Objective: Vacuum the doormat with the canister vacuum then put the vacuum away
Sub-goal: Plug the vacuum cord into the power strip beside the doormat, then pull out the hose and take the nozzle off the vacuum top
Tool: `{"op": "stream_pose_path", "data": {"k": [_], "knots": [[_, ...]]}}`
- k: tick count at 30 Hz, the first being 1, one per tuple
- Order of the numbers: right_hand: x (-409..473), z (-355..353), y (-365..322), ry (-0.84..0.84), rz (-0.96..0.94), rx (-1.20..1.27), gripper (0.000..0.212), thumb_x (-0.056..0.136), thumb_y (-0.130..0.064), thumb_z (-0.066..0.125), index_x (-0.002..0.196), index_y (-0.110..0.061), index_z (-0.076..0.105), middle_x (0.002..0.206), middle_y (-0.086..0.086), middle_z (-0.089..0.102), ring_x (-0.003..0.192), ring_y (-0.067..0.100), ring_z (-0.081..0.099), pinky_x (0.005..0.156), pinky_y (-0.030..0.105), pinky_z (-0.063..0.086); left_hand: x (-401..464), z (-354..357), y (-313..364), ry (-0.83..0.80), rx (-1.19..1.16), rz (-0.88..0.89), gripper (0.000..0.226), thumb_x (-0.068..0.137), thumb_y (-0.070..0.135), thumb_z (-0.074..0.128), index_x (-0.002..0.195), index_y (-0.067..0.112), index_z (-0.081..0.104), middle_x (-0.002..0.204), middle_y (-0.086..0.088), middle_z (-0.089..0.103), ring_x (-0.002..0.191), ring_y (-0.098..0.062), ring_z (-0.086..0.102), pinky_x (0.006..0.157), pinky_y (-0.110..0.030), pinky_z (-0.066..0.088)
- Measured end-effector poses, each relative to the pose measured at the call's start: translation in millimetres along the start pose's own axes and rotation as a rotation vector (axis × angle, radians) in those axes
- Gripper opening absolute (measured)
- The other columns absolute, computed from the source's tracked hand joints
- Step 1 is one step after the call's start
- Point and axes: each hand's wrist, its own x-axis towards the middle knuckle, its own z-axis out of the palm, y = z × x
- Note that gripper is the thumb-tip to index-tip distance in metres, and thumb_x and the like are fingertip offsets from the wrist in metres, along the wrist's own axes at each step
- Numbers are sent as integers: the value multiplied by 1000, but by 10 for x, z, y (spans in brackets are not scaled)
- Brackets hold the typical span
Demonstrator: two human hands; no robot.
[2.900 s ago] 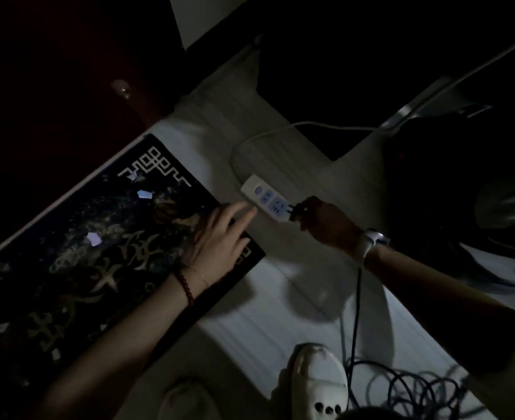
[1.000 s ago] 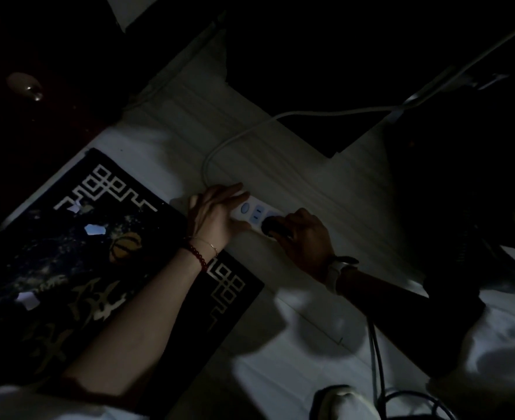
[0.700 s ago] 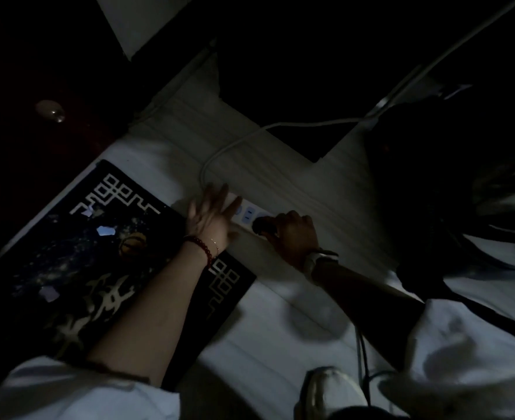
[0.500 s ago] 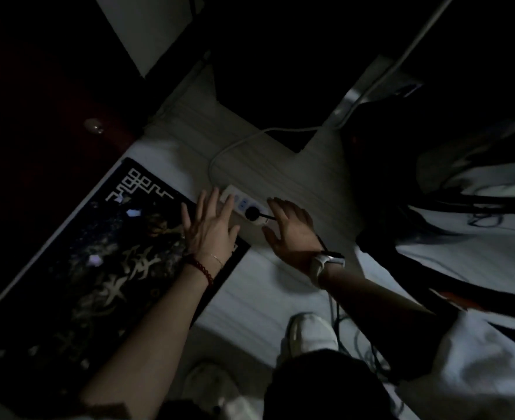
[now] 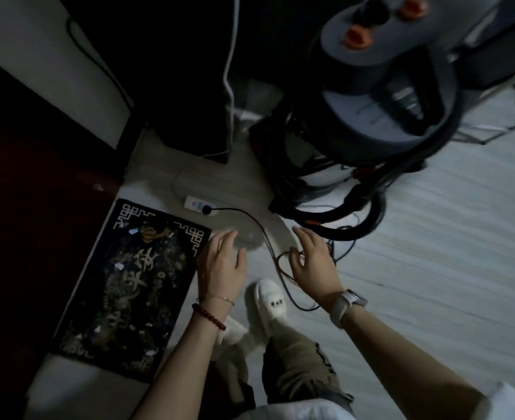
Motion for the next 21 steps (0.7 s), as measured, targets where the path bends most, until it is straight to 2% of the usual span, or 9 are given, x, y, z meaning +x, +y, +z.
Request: {"op": "stream_pose_path", "data": {"k": [4,7,9,11,13,14,17,19,21], "knots": [[-188,-458,228,49,120,124,46,93,-14,44,138,-9,38,137,14,42,120,31,47,99,38,41,-37,71,545,-43,-37,0,40,85,27,50,112,1,64,111,-18,62,102,-36,61,87,-40,50],[-76,-765,501,139,219,212,43,94,-13,45,136,-6,40,131,15,48,112,27,52,88,26,39,65,228,902,-71,-58,10,36,87,19,57,120,4,59,121,-17,57,112,-34,55,93,-36,45],[100,-970,692,157,328,317,42,95,-16,44,136,-7,40,125,11,51,96,19,55,81,22,39,179,360,1121,-94,-56,6,37,90,19,55,125,6,56,127,-15,54,117,-30,51,95,-33,41],[383,-1114,959,149,401,426,44,92,-27,48,133,-8,43,114,7,55,91,21,57,82,28,45,318,523,1297,-91,-50,-9,37,91,18,54,127,7,54,128,-14,52,119,-29,49,95,-31,40],[722,-1139,1312,147,454,553,63,80,-48,53,127,-6,47,107,8,57,96,27,59,87,37,48,436,699,1445,-53,-54,-41,40,90,24,53,126,6,54,126,-15,53,118,-29,50,93,-31,40],[893,-1111,1503,136,473,609,67,76,-50,55,125,-5,49,109,9,59,99,25,58,89,36,47,484,805,1506,-27,-56,-64,42,89,26,51,126,6,55,125,-15,54,117,-28,50,93,-30,40],[1306,-1168,1735,75,471,739,43,86,-27,61,119,-1,52,118,16,61,109,26,58,94,36,48,602,1189,1715,56,-91,-208,38,92,20,54,128,8,53,128,-13,53,118,-25,51,94,-27,39],[1490,-1229,1788,35,467,859,35,90,-18,57,119,2,52,118,16,61,108,26,58,81,24,51,654,1445,1849,100,-151,-316,39,92,16,54,130,9,51,130,-13,51,119,-23,51,93,-24,38],[1604,-1241,1812,-9,504,939,39,92,-21,54,123,2,49,119,12,60,109,22,56,69,11,48,699,1658,1968,147,-203,-384,40,91,15,54,130,8,50,129,-14,51,118,-23,52,94,-26,40]]}}
